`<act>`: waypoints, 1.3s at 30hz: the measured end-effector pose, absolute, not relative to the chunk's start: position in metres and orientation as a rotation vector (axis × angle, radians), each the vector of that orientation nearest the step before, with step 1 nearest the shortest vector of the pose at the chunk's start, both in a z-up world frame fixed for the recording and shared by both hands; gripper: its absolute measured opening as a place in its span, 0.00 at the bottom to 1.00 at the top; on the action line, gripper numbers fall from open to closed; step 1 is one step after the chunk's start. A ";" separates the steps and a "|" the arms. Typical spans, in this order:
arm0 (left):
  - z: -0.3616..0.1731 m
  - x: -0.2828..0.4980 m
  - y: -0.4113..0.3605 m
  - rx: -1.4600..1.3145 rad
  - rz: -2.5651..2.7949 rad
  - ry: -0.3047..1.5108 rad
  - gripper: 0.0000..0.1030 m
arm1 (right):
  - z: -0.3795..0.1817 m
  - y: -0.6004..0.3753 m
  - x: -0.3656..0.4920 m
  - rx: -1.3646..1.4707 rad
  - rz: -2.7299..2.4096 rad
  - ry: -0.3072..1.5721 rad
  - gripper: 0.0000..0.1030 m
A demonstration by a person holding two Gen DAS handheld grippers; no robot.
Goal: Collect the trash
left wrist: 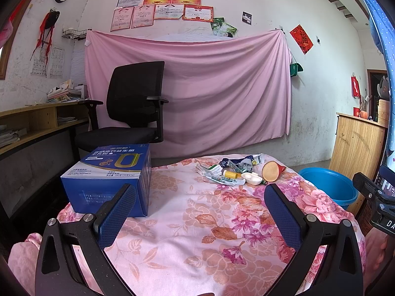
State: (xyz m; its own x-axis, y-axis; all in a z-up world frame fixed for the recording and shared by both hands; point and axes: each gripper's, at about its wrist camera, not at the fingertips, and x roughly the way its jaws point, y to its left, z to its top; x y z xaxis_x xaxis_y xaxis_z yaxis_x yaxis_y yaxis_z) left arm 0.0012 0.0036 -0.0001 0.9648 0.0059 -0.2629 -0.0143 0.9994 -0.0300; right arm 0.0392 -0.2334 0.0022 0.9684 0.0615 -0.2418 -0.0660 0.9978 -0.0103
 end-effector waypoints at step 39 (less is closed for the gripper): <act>-0.001 0.001 0.004 -0.031 0.012 0.269 0.99 | 0.002 -0.233 0.042 -0.013 0.058 0.254 1.00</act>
State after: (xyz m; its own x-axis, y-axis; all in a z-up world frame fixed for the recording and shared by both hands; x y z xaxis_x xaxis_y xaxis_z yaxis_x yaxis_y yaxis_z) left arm 0.0010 0.0038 -0.0014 0.9638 0.0073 -0.2664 -0.0156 0.9995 -0.0291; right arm 0.0418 -0.2329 0.0017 0.9663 0.0556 -0.2515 -0.0590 0.9982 -0.0060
